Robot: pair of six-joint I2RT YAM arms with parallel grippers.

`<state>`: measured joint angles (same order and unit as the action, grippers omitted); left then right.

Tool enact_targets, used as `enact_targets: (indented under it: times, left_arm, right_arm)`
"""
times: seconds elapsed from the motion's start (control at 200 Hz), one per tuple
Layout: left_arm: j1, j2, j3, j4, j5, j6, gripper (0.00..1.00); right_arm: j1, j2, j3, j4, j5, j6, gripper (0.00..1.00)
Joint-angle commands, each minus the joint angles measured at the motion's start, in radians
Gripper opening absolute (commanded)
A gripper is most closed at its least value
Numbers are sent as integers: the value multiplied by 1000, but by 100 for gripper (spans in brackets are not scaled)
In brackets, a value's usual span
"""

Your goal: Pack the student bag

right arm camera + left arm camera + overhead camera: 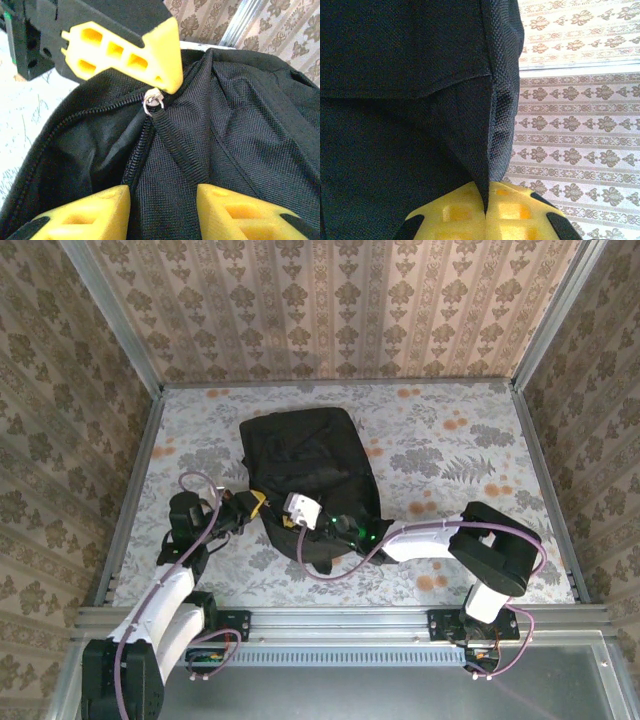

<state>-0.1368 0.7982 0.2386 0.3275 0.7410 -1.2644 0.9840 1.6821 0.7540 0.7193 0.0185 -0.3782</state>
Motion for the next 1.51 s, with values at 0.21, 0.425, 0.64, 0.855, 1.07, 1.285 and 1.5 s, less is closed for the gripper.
enact_targets:
  times: [0.21, 0.425, 0.64, 0.855, 1.07, 1.285, 1.5]
  left_arm:
    - [-6, -38, 19, 131, 47, 12, 0]
    - [-6, -37, 21, 126, 46, 14, 0]
    - [-7, -34, 24, 124, 41, 12, 0]
    - [-10, -34, 28, 119, 41, 8, 0]
    - [-13, -39, 31, 115, 41, 7, 0]
    - [-12, -50, 37, 89, 34, 17, 0]
    - [-7, -52, 49, 44, 21, 45, 0]
  right_arm:
    - [6, 23, 26, 69, 40, -191, 43]
    - [19, 48, 94, 0, 44, -254, 42]
    - [45, 96, 175, -90, 82, -350, 40]
    - [51, 141, 230, -165, 116, -421, 37]
    - [53, 194, 297, -237, 203, -472, 32]
    - [50, 207, 309, -290, 217, -465, 11]
    - [34, 183, 301, -342, 229, -422, 0]
